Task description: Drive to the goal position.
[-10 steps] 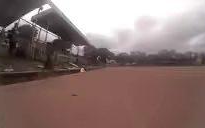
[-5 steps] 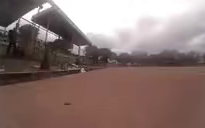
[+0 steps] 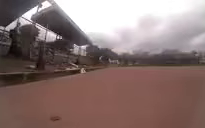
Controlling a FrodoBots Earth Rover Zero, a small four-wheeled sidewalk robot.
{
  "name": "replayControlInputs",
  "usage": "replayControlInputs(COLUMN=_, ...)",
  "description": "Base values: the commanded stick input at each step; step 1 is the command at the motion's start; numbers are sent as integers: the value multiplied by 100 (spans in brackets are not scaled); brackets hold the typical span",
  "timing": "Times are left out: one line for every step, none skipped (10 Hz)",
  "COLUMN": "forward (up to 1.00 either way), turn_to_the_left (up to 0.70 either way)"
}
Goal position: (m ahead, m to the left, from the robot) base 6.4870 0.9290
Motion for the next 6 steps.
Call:
replayControlInputs(forward=100, turn_to_the_left=0)
replayControlInputs(forward=100, turn_to_the_left=0)
replayControlInputs(forward=100, turn_to_the_left=0)
replayControlInputs(forward=100, turn_to_the_left=0)
replayControlInputs(forward=100, turn_to_the_left=-5)
replayControlInputs(forward=100, turn_to_the_left=-18)
